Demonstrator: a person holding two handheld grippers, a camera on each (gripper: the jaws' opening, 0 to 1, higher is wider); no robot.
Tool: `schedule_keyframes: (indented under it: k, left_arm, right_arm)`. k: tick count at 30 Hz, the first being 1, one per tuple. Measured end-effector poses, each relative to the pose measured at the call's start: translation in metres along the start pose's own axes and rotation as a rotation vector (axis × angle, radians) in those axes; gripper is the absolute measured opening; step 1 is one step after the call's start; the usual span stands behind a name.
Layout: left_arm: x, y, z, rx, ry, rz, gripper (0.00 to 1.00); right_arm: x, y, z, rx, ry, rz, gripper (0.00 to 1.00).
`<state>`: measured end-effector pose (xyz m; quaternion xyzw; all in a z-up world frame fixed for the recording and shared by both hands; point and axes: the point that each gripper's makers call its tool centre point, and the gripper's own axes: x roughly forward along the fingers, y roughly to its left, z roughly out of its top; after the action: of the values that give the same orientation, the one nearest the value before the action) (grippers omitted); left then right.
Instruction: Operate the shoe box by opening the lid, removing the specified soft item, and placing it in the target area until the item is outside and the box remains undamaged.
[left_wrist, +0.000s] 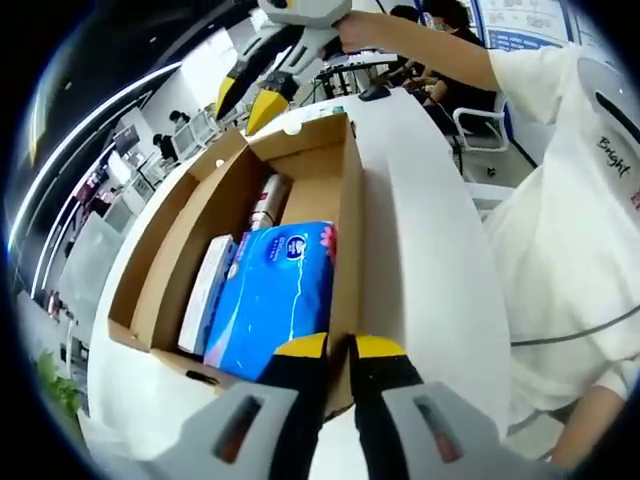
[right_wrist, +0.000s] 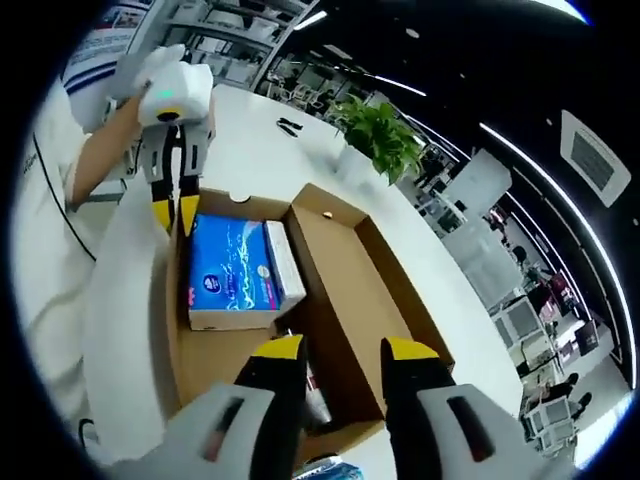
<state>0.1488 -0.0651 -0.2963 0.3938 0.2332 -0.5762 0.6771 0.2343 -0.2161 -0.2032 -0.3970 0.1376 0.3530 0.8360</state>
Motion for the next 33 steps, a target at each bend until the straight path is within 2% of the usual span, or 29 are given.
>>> schedule_keyframes:
  k: [1,4,6,8,9,10,13,15,16,17,19,21,23,26,30,33]
  left_arm:
    - [0.0,0.0,0.0,0.009,0.002,-0.004,0.08]
    - [0.0,0.0,0.0,-0.007,0.007,-0.013,0.07]
    - [0.0,0.0,0.0,0.003,0.008,-0.011,0.07]
    - [0.0,0.0,0.0,0.0,0.006,-0.015,0.07]
    - [0.0,0.0,0.0,-0.002,0.006,-0.017,0.07]
    - [0.0,0.0,0.0,-0.002,0.007,-0.017,0.07]
    - [0.0,0.0,-0.001,-0.001,0.004,-0.012,0.07]
    - [0.0,0.0,-0.001,0.001,0.003,-0.009,0.07]
    - [0.0,0.001,-0.001,0.001,0.004,-0.007,0.07]
    - [0.0,0.001,-0.001,0.0,0.005,-0.007,0.07]
    - [0.0,0.001,-0.001,-0.003,0.003,-0.007,0.07]
    - [0.0,0.001,-0.001,-0.007,-0.001,-0.011,0.07]
    - [0.001,0.002,-0.001,-0.008,0.004,-0.01,0.07]
    - [0.001,0.002,-0.001,-0.013,0.005,-0.008,0.07]
    - [0.0,0.001,-0.001,-0.011,0.003,-0.001,0.07]
    - [0.0,0.001,-0.001,-0.004,-0.007,0.003,0.07]
  right_arm:
    - [0.0,0.0,0.003,0.001,-0.004,-0.004,0.28]
    - [0.0,0.002,0.01,0.093,-0.028,-0.008,0.26]
    - [0.003,0.003,0.011,0.106,-0.034,-0.007,0.26]
    - [0.009,0.015,0.016,0.197,-0.06,0.052,0.27]
    - [0.013,0.019,0.01,0.214,-0.016,0.085,0.26]
    - [0.014,0.019,0.008,0.211,-0.004,0.088,0.25]
    - [0.024,0.01,0.0,0.109,0.039,0.036,0.27]
    - [0.027,0.012,0.001,0.117,0.036,0.051,0.26]
    - [0.029,0.016,0.003,0.113,0.019,0.091,0.26]
    - [0.033,0.015,0.005,0.133,-0.003,0.089,0.27]
    - [0.039,0.018,0.0,0.143,0.009,0.112,0.28]
    - [0.042,0.017,-0.006,0.12,0.034,0.098,0.29]
    - [0.042,0.013,-0.004,0.109,0.019,0.068,0.29]
    - [0.042,0.017,-0.004,0.106,0.024,0.074,0.29]
    - [0.048,0.023,-0.009,0.048,0.047,0.083,0.28]
    - [0.054,0.027,-0.007,0.056,0.033,0.087,0.29]
